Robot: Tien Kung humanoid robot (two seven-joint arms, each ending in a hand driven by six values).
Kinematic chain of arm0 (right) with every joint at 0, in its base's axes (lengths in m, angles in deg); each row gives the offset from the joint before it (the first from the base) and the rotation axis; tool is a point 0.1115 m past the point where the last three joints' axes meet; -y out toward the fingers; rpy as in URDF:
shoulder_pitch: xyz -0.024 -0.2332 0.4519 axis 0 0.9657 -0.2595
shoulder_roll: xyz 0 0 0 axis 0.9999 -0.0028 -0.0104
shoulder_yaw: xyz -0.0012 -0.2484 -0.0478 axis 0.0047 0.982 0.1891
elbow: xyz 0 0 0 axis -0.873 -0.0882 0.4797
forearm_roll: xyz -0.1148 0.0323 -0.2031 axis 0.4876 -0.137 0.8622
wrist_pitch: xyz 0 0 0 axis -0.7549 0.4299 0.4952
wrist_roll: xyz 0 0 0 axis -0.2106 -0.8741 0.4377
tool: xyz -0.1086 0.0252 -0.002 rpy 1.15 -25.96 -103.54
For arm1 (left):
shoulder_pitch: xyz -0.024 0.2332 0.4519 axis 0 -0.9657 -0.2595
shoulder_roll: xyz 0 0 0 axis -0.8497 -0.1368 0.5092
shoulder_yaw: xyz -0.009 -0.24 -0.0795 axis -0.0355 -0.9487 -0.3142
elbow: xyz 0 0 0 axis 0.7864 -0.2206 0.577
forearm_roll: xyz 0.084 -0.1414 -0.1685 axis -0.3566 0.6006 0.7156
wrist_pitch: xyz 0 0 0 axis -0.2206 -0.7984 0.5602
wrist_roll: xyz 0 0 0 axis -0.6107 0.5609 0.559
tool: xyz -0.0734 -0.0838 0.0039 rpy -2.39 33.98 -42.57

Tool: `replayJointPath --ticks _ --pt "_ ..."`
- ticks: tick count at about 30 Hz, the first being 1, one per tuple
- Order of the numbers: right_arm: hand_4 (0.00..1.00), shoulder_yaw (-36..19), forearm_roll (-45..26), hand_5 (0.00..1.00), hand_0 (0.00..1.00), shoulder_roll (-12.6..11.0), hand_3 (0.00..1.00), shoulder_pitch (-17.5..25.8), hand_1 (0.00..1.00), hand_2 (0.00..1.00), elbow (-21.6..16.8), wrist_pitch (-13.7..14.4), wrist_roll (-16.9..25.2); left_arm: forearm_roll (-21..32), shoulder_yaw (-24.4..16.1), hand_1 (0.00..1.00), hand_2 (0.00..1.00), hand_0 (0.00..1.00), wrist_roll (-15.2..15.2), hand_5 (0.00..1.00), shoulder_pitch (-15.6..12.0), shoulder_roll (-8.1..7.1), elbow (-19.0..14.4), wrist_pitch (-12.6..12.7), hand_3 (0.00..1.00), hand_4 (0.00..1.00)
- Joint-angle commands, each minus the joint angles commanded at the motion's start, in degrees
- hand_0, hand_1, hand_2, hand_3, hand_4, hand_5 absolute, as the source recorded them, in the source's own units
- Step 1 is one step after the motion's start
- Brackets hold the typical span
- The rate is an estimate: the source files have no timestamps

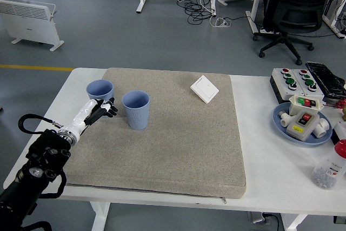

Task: Push cup pick cup insert cup

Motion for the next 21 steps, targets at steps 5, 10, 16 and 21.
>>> replayJointPath --ticks 5,10,16,21 --pt "0.127 0.0 -0.2 0.474 0.773 0.0 0.566 0.0 0.676 0.675 0.0 0.0 0.0 3.2 3.2 0.559 0.514 0.705 -0.1 0.998 -0.8 -0.74 -1.4 0.2 0.47 0.566" --pt "0.127 -0.2 0.1 0.474 0.773 -0.1 0.566 0.0 0.676 0.675 0.0 0.0 0.0 7.4 6.6 0.559 0.514 0.705 -0.1 0.998 -2.7 -2.37 -4.3 0.7 0.47 0.566" --pt "0.128 -0.5 0.0 0.473 0.773 -0.1 0.566 0.0 0.676 0.675 0.0 0.0 0.1 16.9 12.5 0.552 0.509 0.668 -1.0 0.998 -7.1 -6.36 -13.9 0.7 0.469 0.568" --pt "0.128 -0.9 0.2 0.472 0.773 -0.1 0.566 -0.1 0.676 0.675 0.0 0.1 0.1 19.2 12.5 0.512 0.488 0.543 -1.5 0.998 -9.5 -9.62 -22.7 1.1 0.466 0.573"
